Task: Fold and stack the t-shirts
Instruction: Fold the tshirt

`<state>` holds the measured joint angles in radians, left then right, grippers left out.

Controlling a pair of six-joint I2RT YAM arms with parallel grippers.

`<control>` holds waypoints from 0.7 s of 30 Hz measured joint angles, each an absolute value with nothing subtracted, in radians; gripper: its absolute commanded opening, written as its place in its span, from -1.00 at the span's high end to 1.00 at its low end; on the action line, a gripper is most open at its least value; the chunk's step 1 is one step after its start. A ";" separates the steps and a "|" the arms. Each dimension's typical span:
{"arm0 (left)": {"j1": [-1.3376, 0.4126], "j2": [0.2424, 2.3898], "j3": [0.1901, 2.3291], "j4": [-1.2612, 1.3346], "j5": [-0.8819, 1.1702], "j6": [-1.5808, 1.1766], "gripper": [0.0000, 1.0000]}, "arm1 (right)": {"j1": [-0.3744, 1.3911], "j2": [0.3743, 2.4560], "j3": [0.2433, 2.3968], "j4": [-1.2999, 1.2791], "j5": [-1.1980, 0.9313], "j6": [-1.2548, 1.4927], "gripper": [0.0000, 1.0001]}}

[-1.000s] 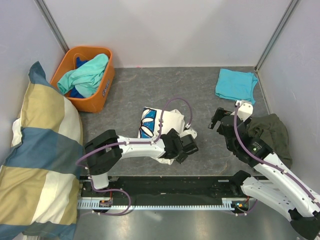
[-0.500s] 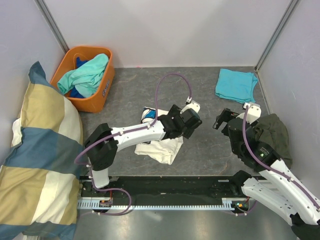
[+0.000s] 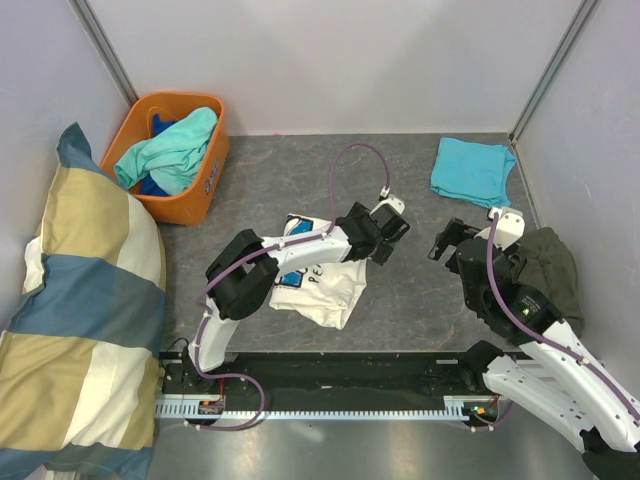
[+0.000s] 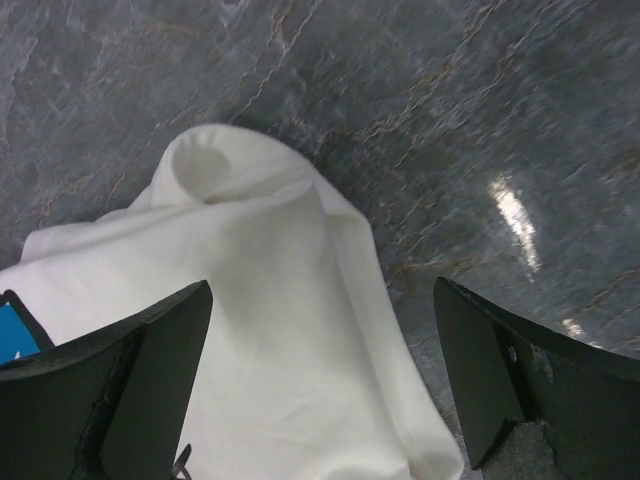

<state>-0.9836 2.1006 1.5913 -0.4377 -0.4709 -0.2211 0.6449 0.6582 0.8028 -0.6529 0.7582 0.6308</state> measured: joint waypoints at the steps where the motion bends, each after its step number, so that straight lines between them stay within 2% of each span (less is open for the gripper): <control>1: -0.984 2.102 1.603 -0.437 -0.463 -0.221 -1.00 | 0.645 0.658 0.802 -0.653 0.758 0.631 -0.96; 9: -0.962 2.125 1.710 -0.419 -0.434 -0.219 -1.00 | 0.644 0.678 0.794 -0.656 0.758 0.631 -0.96; 21: -0.912 2.234 1.718 -0.424 -0.424 -0.220 -1.00 | 0.637 0.686 0.791 -0.659 0.758 0.624 -0.96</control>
<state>-0.9119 2.2341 1.7184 -0.4236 -0.4244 -0.2199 0.6369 0.6857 0.7906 -0.6594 0.7582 0.6239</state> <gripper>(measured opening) 0.996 0.979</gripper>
